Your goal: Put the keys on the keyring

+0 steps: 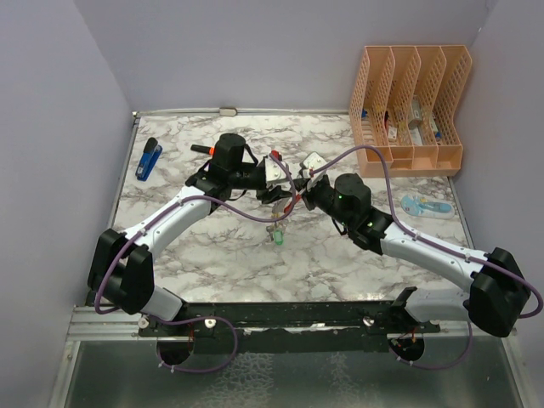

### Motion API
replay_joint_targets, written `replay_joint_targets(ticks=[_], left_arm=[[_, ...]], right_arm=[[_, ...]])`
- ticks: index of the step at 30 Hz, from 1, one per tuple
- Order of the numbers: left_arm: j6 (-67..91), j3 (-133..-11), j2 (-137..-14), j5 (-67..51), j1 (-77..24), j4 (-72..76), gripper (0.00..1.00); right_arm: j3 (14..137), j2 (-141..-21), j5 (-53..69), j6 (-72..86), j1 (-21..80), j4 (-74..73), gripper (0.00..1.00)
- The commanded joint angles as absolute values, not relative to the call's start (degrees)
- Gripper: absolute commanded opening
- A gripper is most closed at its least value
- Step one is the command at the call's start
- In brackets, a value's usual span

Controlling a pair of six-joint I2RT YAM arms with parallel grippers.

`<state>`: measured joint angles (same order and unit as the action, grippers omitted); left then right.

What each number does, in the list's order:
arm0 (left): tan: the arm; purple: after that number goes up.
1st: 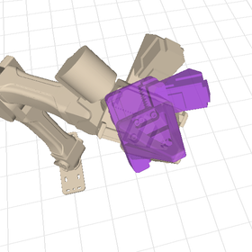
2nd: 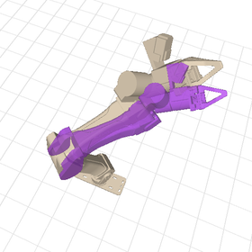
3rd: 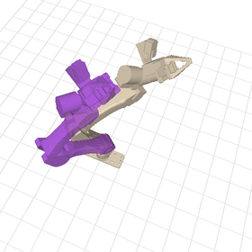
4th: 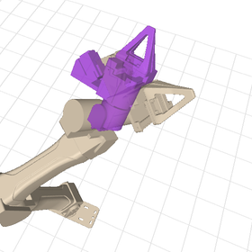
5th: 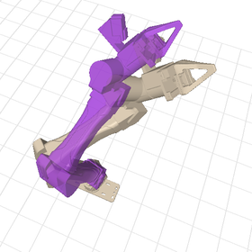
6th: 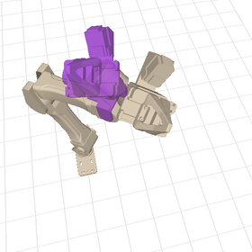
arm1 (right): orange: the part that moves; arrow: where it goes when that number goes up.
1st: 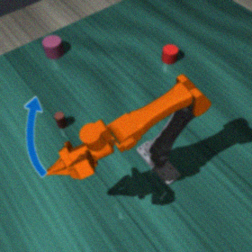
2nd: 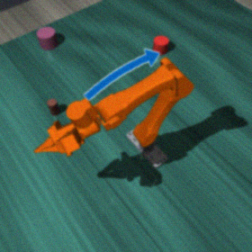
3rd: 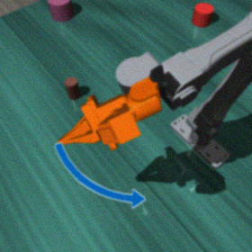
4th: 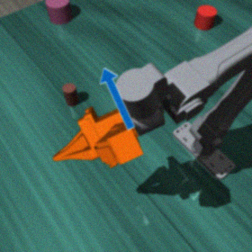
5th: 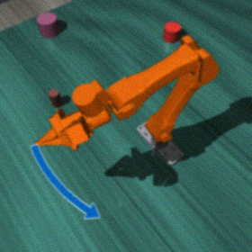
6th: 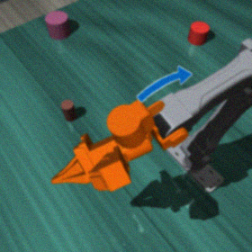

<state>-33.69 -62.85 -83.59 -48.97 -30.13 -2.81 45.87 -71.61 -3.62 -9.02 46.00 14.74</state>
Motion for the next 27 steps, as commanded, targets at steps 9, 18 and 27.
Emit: replay_joint_targets(ticks=[9, 18, 27], left_arm=[[-29.95, -61.0, -82.71, -47.94, -31.04, 0.15, 0.57], [-28.48, -60.23, -83.03, -47.03, -31.14, 1.51, 0.57], [-28.19, -60.21, -83.22, -47.6, -31.3, 1.42, 0.5]], right_arm=[[48.46, -70.52, -5.66, -8.35, 45.79, 16.44, 0.01], [48.61, -70.35, -5.84, -8.19, 45.78, 16.26, 0.01], [48.61, -70.27, -5.87, -8.01, 45.79, 16.43, 0.01]])
